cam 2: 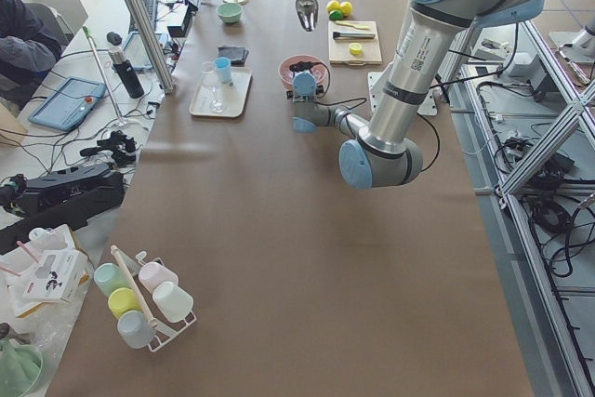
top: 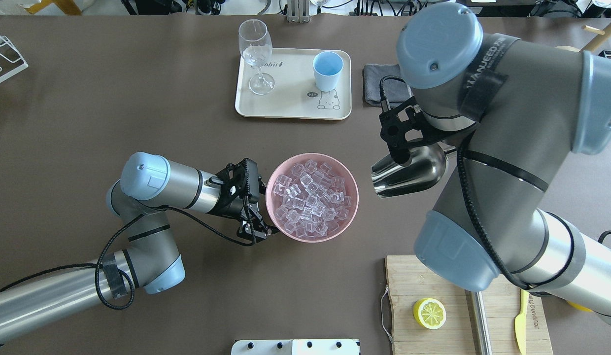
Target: Put ice in cup with scoop
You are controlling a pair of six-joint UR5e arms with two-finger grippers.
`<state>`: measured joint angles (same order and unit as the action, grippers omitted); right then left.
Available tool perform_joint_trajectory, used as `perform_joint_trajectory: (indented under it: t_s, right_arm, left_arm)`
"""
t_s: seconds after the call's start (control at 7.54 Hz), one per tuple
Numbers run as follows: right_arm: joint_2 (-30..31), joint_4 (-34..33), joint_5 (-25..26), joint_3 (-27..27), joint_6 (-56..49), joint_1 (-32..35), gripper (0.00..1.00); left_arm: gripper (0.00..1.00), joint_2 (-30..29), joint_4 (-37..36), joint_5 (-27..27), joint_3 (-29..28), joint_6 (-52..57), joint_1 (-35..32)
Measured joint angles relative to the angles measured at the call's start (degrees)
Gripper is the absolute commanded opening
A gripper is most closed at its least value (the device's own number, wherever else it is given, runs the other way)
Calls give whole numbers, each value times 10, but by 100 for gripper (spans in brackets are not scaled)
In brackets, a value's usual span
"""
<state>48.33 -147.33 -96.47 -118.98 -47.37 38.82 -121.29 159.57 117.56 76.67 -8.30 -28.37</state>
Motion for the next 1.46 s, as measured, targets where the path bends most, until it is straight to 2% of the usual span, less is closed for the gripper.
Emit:
perform_joint_trajectory:
  t_s: [0.8, 1.46]
  right_arm:
    - [-86, -3, 43, 142, 13, -57, 0]
    - [-99, 1, 49, 198, 20, -68, 0]
  left_arm:
    - [98, 1, 1, 3, 1, 0, 4]
    - [98, 2, 0, 5, 1, 0, 4]
